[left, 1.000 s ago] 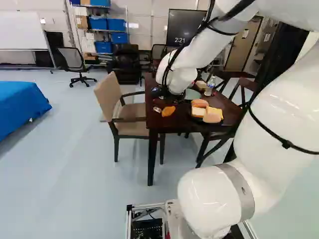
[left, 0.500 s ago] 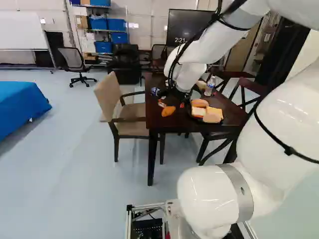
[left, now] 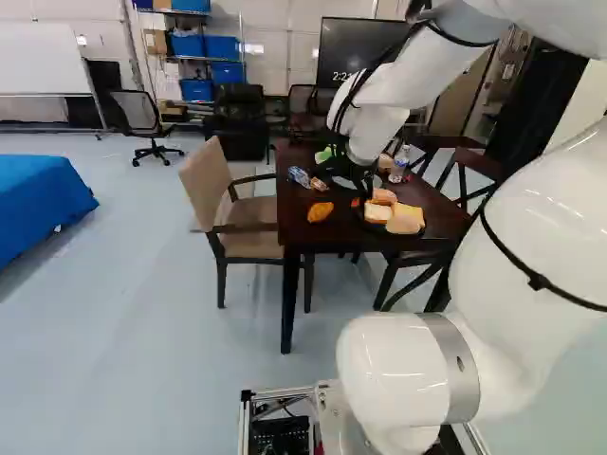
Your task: Move the croissant to the empty plate
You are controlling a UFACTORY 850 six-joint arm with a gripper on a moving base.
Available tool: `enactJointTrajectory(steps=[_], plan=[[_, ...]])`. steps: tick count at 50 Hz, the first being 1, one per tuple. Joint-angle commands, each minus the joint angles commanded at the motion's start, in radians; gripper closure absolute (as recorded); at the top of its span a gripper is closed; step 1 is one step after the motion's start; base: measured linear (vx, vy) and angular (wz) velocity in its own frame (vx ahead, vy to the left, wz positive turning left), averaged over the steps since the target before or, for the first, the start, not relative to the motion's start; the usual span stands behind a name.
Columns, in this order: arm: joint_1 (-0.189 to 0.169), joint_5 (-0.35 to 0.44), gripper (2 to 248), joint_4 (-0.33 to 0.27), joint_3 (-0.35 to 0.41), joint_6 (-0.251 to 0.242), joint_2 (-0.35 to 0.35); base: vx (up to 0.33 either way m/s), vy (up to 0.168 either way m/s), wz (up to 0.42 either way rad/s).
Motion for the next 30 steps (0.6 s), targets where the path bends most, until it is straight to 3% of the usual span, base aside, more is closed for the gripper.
enactJointTrajectory(steps=[21,30], plan=[[-0.052,-0.15,3,0.033,-0.095,0.0,-0.096,0.0,0.0,0.0],[-0.06,-0.171,3,0.04,-0.143,0.0,-0.141,0.0,0.0,0.0]])
